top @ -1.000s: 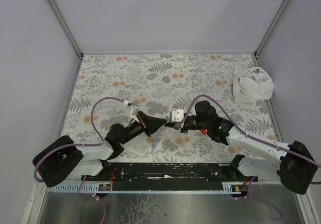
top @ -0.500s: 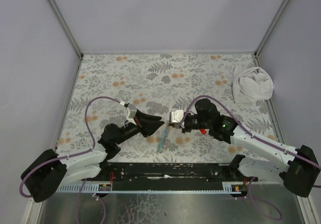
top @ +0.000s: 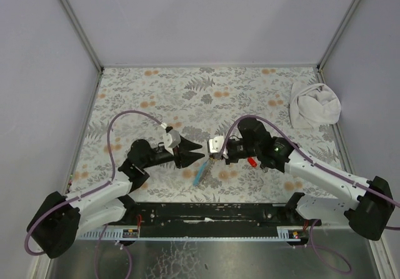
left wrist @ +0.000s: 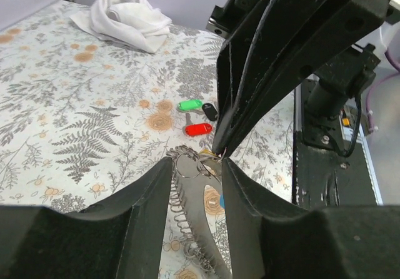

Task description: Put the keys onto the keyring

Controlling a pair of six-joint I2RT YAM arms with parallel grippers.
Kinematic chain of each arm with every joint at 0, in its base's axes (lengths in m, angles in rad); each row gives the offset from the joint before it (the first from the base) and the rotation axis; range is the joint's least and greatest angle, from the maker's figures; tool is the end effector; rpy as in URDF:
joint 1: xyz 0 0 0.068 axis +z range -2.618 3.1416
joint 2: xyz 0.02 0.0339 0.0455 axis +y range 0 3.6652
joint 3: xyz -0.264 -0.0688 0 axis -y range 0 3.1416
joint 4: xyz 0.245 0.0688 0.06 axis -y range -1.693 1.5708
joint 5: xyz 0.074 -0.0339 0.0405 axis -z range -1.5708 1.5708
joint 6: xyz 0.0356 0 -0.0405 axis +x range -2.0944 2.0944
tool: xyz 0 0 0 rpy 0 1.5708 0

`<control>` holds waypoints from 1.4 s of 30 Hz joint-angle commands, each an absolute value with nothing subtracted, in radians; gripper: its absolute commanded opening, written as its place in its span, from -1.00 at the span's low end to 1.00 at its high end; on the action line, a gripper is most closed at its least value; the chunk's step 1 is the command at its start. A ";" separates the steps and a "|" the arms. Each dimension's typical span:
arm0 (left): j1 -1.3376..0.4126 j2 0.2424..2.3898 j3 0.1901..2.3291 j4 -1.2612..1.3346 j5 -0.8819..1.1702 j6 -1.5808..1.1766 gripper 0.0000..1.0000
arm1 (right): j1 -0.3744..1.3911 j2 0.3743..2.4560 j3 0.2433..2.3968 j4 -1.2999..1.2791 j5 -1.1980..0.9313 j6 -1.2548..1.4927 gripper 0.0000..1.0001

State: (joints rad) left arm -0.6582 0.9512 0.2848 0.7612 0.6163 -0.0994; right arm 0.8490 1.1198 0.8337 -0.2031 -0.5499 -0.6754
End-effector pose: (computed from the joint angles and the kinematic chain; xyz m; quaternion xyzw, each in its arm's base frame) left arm 0.1448 -0.1380 0.2339 0.3925 0.5544 -0.4503 0.5795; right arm 0.1506 0.1992 0.2905 -0.6708 0.5003 0.2748 0.4734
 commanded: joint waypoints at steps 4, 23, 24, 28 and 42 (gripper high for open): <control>-0.637 1.065 0.365 0.738 0.825 -0.023 -0.26 | 0.855 1.148 0.933 -0.277 -0.612 -0.732 -1.00; -0.618 1.108 0.456 0.549 0.968 0.127 -0.37 | 0.856 1.211 1.028 -0.431 -0.641 -0.815 -1.00; -0.614 1.099 0.450 0.559 0.965 0.120 -0.38 | 0.855 1.218 1.042 -0.440 -0.629 -0.810 -1.00; -0.603 1.094 0.434 0.585 0.976 0.099 -0.39 | 0.856 1.246 1.087 -0.479 -0.604 -0.820 -1.00; -0.594 1.098 0.397 0.591 0.962 0.062 -0.80 | 0.856 1.350 1.201 -0.606 -0.584 -0.869 -1.00</control>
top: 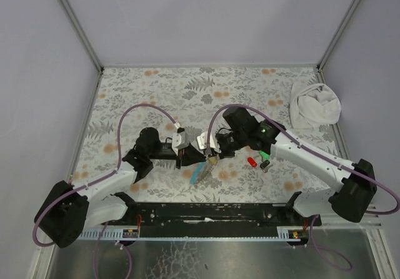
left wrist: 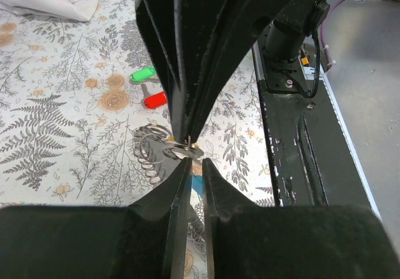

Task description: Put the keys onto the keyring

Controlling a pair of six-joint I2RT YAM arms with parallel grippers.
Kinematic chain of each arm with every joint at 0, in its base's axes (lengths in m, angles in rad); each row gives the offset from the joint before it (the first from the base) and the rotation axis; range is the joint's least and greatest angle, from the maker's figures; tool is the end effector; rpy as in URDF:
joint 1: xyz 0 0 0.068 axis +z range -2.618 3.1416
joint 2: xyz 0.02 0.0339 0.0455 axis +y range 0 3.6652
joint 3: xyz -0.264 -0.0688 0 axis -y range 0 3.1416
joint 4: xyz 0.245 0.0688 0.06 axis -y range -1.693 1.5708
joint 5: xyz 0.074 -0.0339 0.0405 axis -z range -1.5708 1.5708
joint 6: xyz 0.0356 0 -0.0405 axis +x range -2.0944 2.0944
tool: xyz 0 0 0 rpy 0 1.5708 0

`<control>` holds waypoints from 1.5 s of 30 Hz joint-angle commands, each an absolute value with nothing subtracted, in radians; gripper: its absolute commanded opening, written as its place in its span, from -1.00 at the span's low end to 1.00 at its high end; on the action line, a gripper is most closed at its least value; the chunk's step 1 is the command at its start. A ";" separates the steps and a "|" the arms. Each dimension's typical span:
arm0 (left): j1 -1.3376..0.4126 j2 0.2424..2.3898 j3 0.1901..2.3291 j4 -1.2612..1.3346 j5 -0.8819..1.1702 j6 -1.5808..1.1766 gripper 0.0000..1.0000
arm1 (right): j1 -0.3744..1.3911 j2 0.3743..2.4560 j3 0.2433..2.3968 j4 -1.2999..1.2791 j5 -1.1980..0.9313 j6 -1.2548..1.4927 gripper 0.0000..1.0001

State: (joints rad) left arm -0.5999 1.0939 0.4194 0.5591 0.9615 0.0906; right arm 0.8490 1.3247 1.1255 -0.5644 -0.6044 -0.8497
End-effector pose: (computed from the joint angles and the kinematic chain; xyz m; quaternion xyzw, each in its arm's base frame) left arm 0.1662 -0.1491 0.2310 0.5135 0.5189 -0.4827 0.4838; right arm 0.1714 0.2253 0.3084 -0.7364 0.4921 0.2736 0.3750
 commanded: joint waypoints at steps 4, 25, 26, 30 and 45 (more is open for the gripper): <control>-0.593 1.102 0.382 0.609 0.962 0.031 -0.85 | 0.856 1.367 1.219 -0.606 -0.596 -0.885 -1.00; -0.611 0.995 0.302 0.717 0.894 -0.069 -0.91 | 0.855 1.236 0.990 -0.334 -0.615 -1.091 -1.00; -0.598 0.991 0.302 0.726 0.890 -0.067 -0.91 | 0.856 1.236 0.990 -0.337 -0.616 -1.102 -1.00; -0.544 1.029 0.323 0.786 0.961 -0.086 -0.87 | 0.856 1.233 0.990 -0.327 -0.634 -1.141 -1.00; -0.486 1.131 0.426 0.720 1.141 0.001 -0.64 | 0.856 1.232 1.007 -0.326 -0.707 -1.195 -1.00</control>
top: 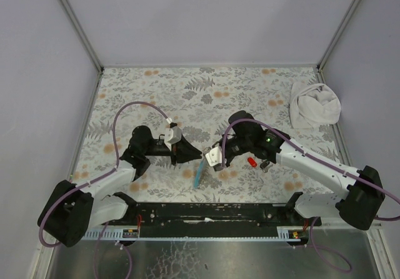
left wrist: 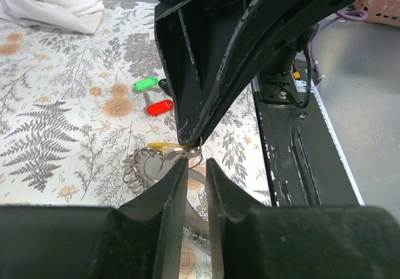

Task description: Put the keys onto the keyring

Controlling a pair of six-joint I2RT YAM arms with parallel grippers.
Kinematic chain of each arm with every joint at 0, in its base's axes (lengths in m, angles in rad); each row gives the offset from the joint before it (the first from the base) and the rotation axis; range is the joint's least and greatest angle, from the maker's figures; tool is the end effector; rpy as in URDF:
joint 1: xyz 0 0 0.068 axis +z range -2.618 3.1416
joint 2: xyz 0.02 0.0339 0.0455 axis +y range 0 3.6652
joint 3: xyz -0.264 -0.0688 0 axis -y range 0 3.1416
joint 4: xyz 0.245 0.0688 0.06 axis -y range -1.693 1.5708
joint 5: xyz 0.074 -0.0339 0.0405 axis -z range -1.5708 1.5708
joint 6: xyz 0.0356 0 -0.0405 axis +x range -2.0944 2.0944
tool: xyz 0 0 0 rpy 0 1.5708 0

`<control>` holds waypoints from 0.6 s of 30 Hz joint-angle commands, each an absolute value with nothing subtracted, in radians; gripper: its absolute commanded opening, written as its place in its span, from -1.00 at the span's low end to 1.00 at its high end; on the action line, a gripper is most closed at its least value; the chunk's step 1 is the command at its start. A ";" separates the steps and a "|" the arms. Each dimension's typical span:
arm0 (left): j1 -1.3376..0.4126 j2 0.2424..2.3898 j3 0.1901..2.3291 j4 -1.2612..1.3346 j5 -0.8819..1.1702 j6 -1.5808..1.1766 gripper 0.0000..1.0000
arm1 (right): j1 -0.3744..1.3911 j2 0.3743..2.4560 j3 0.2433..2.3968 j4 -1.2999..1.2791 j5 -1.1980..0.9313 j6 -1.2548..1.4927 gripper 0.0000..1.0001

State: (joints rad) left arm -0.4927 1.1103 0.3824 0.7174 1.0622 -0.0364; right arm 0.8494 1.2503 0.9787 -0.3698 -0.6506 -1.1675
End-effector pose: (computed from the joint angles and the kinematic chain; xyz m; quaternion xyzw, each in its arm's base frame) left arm 0.1763 -0.1300 0.2308 0.4856 0.5164 -0.5061 0.4913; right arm 0.1627 0.2177 0.2949 -0.7930 0.3305 0.2148 0.4645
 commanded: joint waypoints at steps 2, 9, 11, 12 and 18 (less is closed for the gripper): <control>-0.486 1.145 0.432 0.711 1.162 0.004 -0.63 | 0.855 1.232 1.012 -0.327 -0.712 -1.197 -1.00; -0.487 1.186 0.449 0.689 1.216 0.014 -0.62 | 0.855 1.229 1.010 -0.332 -0.724 -1.197 -1.00; -0.488 1.201 0.455 0.688 1.227 0.011 -0.61 | 0.855 1.229 1.009 -0.334 -0.727 -1.197 -1.00; -0.488 1.204 0.456 0.688 1.226 0.010 -0.61 | 0.856 1.229 1.010 -0.335 -0.729 -1.196 -1.00; -0.488 1.166 0.437 0.691 1.132 0.018 -0.55 | 0.856 1.233 1.016 -0.353 -0.741 -1.198 -1.00</control>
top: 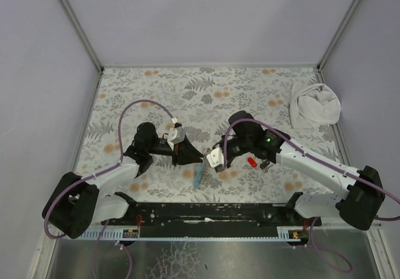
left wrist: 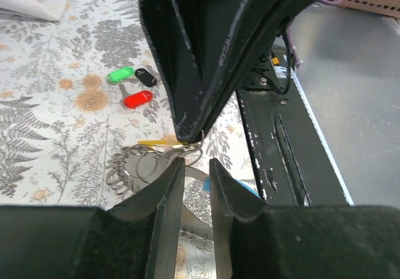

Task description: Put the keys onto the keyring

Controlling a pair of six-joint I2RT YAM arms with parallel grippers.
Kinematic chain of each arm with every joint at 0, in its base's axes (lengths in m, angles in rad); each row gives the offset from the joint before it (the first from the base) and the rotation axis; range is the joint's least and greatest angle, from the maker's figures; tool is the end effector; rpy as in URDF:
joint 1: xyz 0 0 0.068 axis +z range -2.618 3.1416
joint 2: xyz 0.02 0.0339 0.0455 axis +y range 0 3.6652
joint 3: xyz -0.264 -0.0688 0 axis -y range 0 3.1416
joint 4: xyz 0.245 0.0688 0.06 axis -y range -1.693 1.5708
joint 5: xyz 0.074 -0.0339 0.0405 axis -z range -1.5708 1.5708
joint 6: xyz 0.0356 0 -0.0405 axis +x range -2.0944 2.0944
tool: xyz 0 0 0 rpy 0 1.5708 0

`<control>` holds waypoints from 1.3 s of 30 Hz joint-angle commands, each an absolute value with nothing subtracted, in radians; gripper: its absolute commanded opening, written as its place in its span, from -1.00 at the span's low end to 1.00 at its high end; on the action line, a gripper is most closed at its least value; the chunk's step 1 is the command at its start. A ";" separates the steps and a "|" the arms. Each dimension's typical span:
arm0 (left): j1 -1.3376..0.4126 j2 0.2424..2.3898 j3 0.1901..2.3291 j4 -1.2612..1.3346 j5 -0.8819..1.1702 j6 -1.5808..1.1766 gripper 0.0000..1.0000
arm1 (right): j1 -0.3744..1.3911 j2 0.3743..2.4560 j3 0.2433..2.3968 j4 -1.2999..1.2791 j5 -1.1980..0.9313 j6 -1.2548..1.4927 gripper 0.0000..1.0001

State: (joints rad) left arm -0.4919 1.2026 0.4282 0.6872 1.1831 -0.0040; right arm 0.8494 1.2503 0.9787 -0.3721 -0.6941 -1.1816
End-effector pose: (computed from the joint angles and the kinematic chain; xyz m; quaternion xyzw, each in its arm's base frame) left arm 0.1865 -0.1373 0.2238 0.5134 0.5029 -0.5362 0.4428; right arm 0.1612 0.2178 0.2953 -0.7949 0.3142 0.2305 0.4650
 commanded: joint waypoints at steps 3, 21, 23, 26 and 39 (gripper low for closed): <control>-0.488 1.130 0.428 0.676 1.093 0.034 -0.47 | 0.855 1.232 1.014 -0.355 -0.742 -1.199 -1.00; -0.488 1.219 0.470 0.673 1.177 0.037 -0.38 | 0.856 1.235 1.028 -0.368 -0.764 -1.200 -1.00; -0.489 1.226 0.473 0.677 1.186 0.034 -0.38 | 0.856 1.236 1.029 -0.370 -0.765 -1.200 -1.00; -0.492 1.228 0.476 0.678 1.197 0.031 -0.44 | 0.855 1.239 1.031 -0.370 -0.766 -1.200 -1.00; -0.498 1.197 0.466 0.677 1.193 0.024 -1.00 | 0.856 1.216 1.017 -0.388 -0.693 -1.179 -1.00</control>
State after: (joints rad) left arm -0.4950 1.2232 0.4473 0.6777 1.1759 0.0235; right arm 0.8501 1.2499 0.9825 -0.3920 -0.7216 -1.1854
